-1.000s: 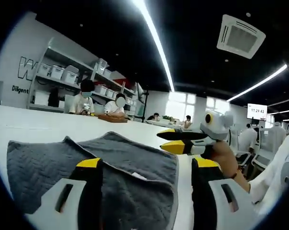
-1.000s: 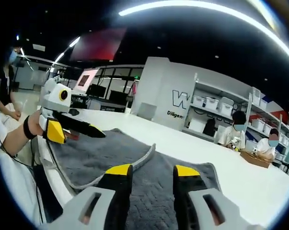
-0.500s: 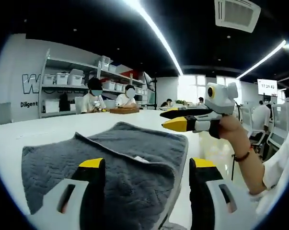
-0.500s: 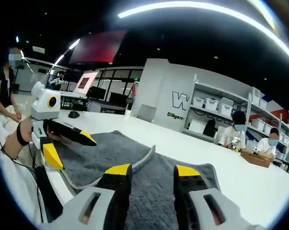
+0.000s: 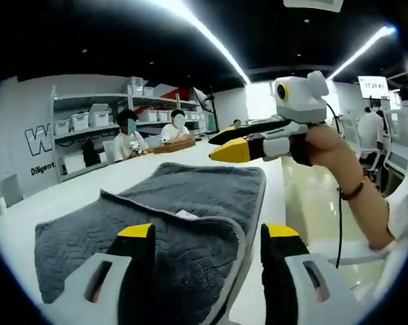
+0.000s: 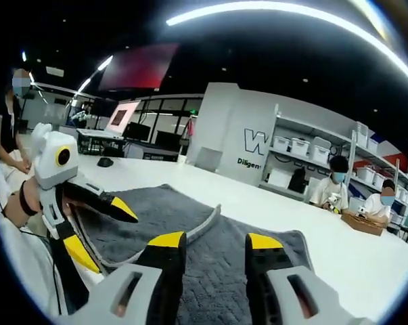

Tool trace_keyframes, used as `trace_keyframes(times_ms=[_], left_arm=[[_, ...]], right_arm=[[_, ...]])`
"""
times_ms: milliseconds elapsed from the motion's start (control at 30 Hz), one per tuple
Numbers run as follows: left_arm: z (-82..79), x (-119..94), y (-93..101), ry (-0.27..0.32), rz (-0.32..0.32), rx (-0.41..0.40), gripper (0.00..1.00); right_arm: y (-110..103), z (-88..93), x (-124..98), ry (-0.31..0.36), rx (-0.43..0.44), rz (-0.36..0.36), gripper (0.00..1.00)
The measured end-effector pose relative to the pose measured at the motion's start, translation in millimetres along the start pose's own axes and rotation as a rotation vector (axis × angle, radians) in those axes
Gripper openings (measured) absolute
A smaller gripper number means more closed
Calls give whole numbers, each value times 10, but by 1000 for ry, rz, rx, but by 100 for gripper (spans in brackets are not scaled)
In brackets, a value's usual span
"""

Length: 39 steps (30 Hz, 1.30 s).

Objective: Open the folded towel by lifting each exposed corner and separating the folded layers until the towel lies flat within the target outline without major curled edges

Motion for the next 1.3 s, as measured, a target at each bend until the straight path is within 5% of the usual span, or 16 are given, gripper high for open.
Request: trace_keyframes(times_ms=[767,1300], left_arm=[[76,137,7,-61,-54,16,49],[35,39,-28,-11,-62,9,32]], right_arm=[[4,1,4,8,9,-7,30],[0,-9,-8,15,13,-14,31]])
Point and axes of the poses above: the point that each gripper's makers call its tool centre point, and the gripper's own axes: x roughly forward along the fingers, y roughly to its right, z roughly out of its underside, the point moved 9 cm from there along -x, roughly backward along the fingers, and after that the axes turned 5 degrees about -y, right-handed, at the moved point
